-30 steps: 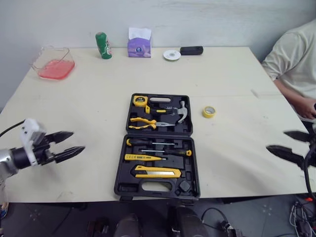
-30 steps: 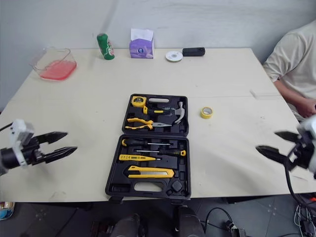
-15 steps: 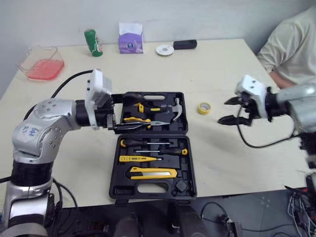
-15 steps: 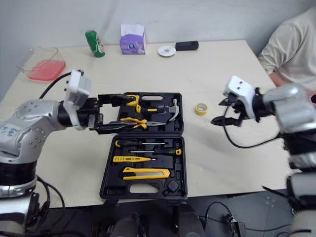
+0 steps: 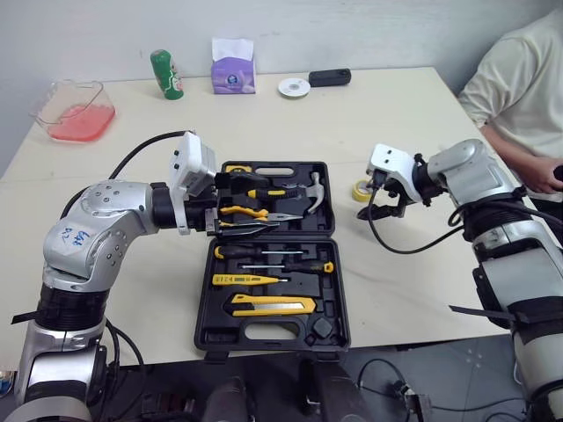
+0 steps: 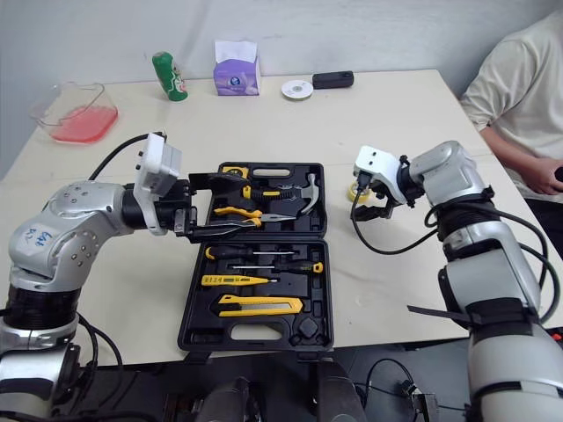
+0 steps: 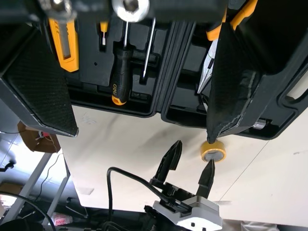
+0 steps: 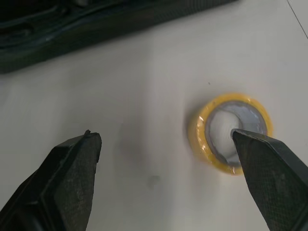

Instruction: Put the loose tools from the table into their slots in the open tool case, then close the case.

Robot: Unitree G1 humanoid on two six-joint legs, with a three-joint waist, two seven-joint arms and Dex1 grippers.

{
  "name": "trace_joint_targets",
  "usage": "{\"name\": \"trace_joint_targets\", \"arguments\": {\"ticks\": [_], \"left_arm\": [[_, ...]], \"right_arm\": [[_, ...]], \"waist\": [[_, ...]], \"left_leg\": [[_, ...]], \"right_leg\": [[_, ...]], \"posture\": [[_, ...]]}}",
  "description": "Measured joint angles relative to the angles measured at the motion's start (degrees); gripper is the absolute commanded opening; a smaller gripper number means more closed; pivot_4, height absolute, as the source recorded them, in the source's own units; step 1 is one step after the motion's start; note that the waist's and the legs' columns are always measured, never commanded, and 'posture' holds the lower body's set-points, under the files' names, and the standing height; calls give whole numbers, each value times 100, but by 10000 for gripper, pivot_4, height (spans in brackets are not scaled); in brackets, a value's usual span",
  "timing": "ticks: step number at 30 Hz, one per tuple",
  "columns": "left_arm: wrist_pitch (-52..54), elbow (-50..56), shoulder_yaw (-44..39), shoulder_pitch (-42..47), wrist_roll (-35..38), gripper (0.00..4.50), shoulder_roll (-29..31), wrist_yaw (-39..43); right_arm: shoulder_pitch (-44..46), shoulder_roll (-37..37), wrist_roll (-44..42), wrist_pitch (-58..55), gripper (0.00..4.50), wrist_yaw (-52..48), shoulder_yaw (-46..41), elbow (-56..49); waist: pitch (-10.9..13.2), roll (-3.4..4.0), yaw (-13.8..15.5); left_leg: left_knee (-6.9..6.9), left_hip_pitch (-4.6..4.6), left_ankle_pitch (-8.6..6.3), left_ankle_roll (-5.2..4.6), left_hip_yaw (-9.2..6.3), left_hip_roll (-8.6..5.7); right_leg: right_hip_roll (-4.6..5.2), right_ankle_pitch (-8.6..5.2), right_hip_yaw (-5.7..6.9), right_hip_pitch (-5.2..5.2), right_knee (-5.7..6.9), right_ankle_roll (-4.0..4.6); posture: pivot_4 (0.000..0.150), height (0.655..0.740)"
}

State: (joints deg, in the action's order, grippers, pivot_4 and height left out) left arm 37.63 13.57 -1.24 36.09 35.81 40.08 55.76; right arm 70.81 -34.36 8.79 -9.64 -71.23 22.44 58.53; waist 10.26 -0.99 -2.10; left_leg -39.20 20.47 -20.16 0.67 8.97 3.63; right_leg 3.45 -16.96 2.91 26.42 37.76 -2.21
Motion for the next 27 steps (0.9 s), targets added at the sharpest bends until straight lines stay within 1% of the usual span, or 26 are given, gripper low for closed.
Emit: {"name": "trace_joint_targets", "arguments": {"ticks": [6, 7, 9, 10, 15, 16, 17, 21, 24, 25, 27], "left_arm": [[-85, -3, -1, 3, -27, 44586, -3, -51], [-88, -3, 0, 8, -27, 44932, -4, -61], [-88, -3, 0, 9, -27, 45000, -5, -72], [-88, -3, 0, 9, -27, 45000, -5, -73], [-116, -3, 3, 9, -31, 45000, -13, -75], [-133, -3, 6, 8, -33, 45000, -15, -70], [-149, -3, 9, 9, -36, 45000, -16, -59], [-150, -1, 25, 12, -26, 45000, -25, 26], [-85, 49, 28, 9, 53, 45000, -45, 138], [-32, 135, 30, -7, 114, 45000, -40, 175], [95, 397, 75, -124, 284, 45000, 50, 378]], "right_arm": [[215, 256, 422, 190, 45000, 276, 35, 710], [256, 278, 482, 195, 42482, 319, 38, 758], [321, 316, 546, 225, 37074, 371, 22, 917], [323, 320, 557, 241, 33159, 387, 9, 940], [325, 354, 599, 386, 7843, 587, -55, 1081], [332, 352, 609, 417, 3520, 638, -57, 1094], [339, 349, 612, 454, 260, 624, -59, 1097], [281, 236, 600, 512, 260, 381, -60, 934], [28, -145, 445, 415, 260, -207, -214, 95], [-180, -298, 298, 202, 260, -417, -310, -480], [-1001, -701, -226, -679, 260, -938, -595, -2400]], "waist": [[0, 0, -30], [0, 0, -39], [0, 0, -42], [0, 0, -42], [-1, 1, -45], [-1, 1, -46], [-1, 0, -60], [0, 1, -91], [1, 3, -94], [1, 3, -91], [1, 3, -70]], "left_leg": [[0, -1, 0, 0, 0, -1], [-1, -1, 0, 0, 0, 0], [-1, -2, 0, 0, 0, 0], [-1, -2, 0, 0, -1, 0], [-2, -4, 0, 0, 0, -1], [-2, -3, 0, 0, 0, -1], [-2, -4, 0, 0, -1, -1], [0, -1, 0, 0, -1, -1], [0, 5, 0, 0, -4, -1], [2, 6, 0, 0, -6, 0], [4, 10, -1, 2, -20, 4]], "right_leg": [[2, 0, -1, -1, 0, 0], [2, 0, -1, -2, 2, 0], [2, 0, -1, -2, 1, 0], [2, 0, -1, -3, 2, 0], [3, 0, -1, -4, 4, 0], [3, 0, -1, -4, 4, 0], [3, 0, -1, -5, 5, 0], [2, 0, 0, -3, 9, 0], [2, 0, 3, -1, 7, 0], [2, 0, 4, -1, 5, -1], [-3, 0, 8, -2, 3, 0]], "posture": [[1500, 7400], [1500, 7400], [1500, 7400], [1500, 7400], [1500, 7400], [1500, 7400], [1500, 7400], [1500, 7400], [1500, 7400], [1500, 7400], [1500, 7400]]}}
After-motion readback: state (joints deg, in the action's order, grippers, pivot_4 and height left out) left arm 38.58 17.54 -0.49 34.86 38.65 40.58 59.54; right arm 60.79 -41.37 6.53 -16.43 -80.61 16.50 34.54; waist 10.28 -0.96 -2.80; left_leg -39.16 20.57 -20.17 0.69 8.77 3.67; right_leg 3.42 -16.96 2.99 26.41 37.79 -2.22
